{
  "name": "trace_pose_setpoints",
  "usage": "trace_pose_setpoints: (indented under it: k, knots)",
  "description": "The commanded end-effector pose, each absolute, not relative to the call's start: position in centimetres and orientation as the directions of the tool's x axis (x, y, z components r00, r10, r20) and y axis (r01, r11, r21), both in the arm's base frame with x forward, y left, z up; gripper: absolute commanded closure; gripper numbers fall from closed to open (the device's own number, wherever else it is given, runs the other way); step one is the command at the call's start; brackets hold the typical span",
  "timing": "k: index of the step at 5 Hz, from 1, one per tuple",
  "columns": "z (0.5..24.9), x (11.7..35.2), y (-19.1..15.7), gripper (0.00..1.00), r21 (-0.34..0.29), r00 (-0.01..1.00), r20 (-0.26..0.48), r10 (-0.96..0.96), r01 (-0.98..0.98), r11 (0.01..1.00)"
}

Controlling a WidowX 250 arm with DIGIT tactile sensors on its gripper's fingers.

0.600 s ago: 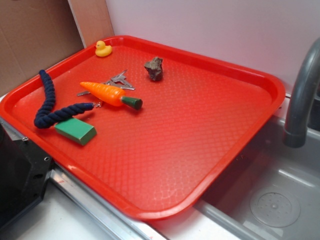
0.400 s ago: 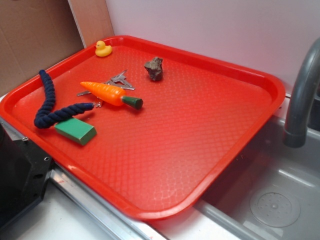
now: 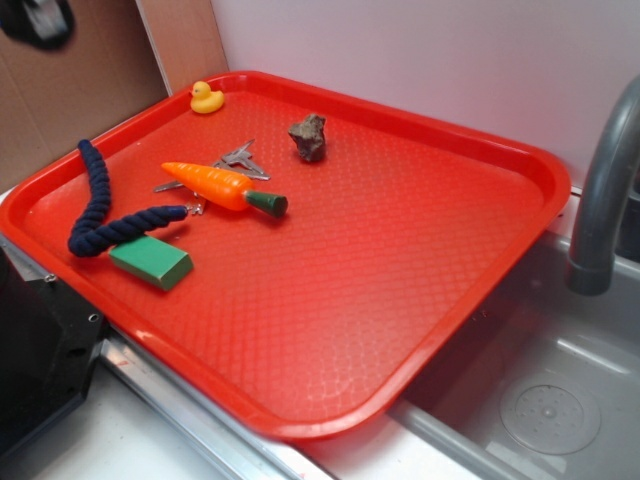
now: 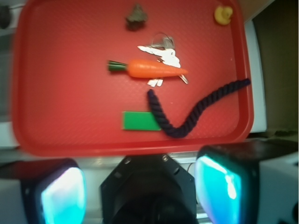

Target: Grab the blue rope.

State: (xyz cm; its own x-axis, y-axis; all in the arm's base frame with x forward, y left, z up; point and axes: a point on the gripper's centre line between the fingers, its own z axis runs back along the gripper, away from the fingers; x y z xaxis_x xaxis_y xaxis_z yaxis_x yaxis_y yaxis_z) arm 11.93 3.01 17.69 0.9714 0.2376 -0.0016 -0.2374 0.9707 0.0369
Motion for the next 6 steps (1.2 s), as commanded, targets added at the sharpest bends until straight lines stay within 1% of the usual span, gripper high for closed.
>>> trace_pose_setpoints:
  k: [1,2,3,4,5,6]
  knots:
    - [9.7,11.5,7.5,0.00,0.005,0.879,0.022,0.476,-0.476,0.879]
    - [7.7,13.0,7.9,0.00,-0.008,0.867,0.091,0.491,-0.492,0.870]
    - [6.1,13.7,8.5,0.00,-0.009,0.858,0.109,0.501,-0.503,0.864]
    - [4.1,14.0,9.7,0.00,-0.002,0.842,0.084,0.532,-0.534,0.846]
    - [2.8,14.1,10.7,0.00,-0.023,0.836,0.059,0.545,-0.545,0.838]
    - [1.1,15.0,10.3,0.00,-0.033,0.851,0.020,0.525,-0.524,0.851]
